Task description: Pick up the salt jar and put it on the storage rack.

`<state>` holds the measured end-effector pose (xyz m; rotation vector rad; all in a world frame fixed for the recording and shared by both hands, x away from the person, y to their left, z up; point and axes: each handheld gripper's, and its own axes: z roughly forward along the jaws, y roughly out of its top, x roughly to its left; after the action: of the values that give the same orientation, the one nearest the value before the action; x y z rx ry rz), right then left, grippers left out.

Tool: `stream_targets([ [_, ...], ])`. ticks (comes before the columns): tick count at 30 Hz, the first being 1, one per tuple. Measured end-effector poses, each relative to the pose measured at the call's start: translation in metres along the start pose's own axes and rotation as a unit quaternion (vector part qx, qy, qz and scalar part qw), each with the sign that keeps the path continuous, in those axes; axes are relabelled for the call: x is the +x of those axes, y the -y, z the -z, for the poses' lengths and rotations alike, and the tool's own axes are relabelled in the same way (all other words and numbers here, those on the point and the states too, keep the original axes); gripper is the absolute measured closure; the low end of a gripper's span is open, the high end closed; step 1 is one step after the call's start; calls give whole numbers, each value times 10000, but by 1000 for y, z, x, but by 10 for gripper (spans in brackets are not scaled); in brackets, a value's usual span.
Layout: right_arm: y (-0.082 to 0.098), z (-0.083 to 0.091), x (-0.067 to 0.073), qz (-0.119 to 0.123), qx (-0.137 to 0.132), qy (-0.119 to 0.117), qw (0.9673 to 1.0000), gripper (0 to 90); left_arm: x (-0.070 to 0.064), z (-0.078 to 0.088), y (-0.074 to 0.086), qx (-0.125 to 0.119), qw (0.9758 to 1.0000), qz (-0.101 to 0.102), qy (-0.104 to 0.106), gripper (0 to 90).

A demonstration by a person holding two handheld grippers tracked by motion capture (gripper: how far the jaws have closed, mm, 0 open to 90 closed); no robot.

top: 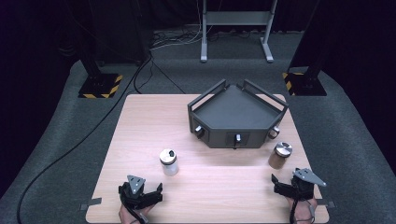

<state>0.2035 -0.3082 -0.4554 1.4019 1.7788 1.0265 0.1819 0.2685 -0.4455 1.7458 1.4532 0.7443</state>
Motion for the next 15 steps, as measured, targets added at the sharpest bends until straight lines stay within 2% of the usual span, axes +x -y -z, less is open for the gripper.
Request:
stream_targets([
  [9,1,0,1,19,-19,10,10000,0,-11,-3,-9,18,9999,-130,-28,1],
  [12,0,0,-3,-43,-12,-58,10000,0,-13,-8,-13,74,9998,-196,12,1],
  [15,2,1,-1,-45,-46,-12,10000,0,-14,-12,-16,111,9997,-226,60,1],
])
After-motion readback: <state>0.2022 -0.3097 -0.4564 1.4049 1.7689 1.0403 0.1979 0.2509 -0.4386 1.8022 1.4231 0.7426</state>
